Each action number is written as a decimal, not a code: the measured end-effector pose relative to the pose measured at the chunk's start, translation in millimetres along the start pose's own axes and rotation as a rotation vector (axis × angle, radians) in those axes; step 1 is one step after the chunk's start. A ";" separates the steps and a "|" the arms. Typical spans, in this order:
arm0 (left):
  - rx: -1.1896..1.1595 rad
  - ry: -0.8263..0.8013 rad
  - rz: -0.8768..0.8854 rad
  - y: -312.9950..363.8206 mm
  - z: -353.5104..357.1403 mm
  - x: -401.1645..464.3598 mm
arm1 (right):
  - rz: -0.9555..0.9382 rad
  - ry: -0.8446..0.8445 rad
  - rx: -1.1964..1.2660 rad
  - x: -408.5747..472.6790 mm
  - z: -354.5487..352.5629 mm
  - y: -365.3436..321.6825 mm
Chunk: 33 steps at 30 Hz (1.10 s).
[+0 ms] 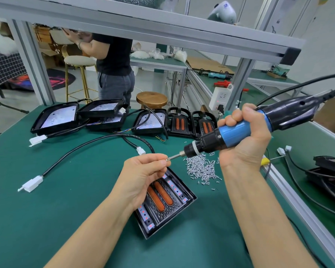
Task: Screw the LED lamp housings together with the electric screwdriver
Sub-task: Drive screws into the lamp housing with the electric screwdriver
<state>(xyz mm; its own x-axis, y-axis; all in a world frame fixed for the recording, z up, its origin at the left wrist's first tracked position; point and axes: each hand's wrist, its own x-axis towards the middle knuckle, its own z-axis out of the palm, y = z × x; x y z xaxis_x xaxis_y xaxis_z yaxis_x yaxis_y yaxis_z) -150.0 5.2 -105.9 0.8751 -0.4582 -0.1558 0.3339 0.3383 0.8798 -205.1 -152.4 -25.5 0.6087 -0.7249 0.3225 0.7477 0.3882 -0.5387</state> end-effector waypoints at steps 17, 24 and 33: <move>0.742 0.405 0.148 17.6 -76.7 9.5 | 0.015 -0.023 -0.057 5.2 -2.2 19.2; 0.911 0.247 -0.131 17.4 -66.0 5.0 | 0.012 -0.068 -0.197 2.2 -7.0 47.2; 0.820 0.228 -0.160 8.7 -65.0 5.2 | 0.011 -0.077 -0.279 4.0 -6.5 64.6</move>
<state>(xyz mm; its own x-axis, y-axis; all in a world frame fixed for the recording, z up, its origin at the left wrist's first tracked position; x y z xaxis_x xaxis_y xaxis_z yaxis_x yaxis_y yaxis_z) -119.7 59.2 -128.2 0.9174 -0.2441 -0.3144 0.1776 -0.4558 0.8722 -156.0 -133.9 -64.0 0.6424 -0.6723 0.3679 0.6457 0.2162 -0.7323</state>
